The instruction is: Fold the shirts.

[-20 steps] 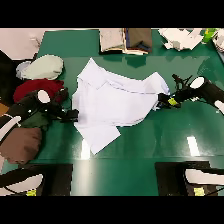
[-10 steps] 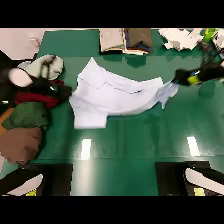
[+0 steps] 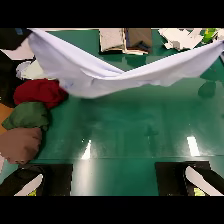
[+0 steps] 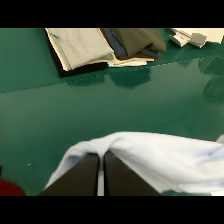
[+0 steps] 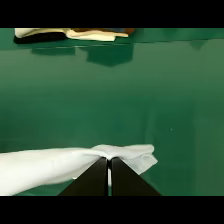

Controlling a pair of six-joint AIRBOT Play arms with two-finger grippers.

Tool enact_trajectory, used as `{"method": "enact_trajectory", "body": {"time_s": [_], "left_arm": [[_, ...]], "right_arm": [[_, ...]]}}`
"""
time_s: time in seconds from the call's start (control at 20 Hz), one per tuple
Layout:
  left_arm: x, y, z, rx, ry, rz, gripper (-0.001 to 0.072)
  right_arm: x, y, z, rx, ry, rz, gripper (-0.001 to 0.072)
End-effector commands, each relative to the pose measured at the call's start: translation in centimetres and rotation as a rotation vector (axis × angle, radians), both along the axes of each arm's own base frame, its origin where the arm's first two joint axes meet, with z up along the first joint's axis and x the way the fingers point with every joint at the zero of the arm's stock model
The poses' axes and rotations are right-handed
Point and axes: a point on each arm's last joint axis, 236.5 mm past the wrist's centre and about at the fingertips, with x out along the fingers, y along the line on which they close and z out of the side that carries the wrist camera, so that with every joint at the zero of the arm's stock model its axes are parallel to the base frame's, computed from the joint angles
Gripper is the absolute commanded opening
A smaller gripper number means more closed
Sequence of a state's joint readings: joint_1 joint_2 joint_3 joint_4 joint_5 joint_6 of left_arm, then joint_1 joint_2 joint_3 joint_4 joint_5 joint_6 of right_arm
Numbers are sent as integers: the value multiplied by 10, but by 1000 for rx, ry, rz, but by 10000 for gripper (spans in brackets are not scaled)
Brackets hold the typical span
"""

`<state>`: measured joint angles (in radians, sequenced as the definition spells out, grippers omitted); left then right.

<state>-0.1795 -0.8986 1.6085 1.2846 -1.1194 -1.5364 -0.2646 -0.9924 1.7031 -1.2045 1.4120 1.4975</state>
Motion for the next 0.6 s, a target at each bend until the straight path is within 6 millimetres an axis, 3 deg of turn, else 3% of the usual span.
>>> {"method": "enact_trajectory", "body": {"time_s": [0.0,0.1,0.3,0.45,0.5,0.55], "left_arm": [[-2,2,-33,58,124,-9,24],[9,0,-107,103,327,-22,25],[16,0,-255,151,653,-15,25],[8,3,-339,167,808,6,25],[3,4,-358,175,857,6,25],[-1,4,-363,180,880,3,26]], "right_arm": [[-5,-4,-25,16,107,-1,9],[5,6,-85,55,266,37,9],[10,38,-228,125,595,105,10],[11,50,-303,150,717,101,12],[21,51,-323,152,727,90,64],[29,49,-325,152,718,86,320]]}}
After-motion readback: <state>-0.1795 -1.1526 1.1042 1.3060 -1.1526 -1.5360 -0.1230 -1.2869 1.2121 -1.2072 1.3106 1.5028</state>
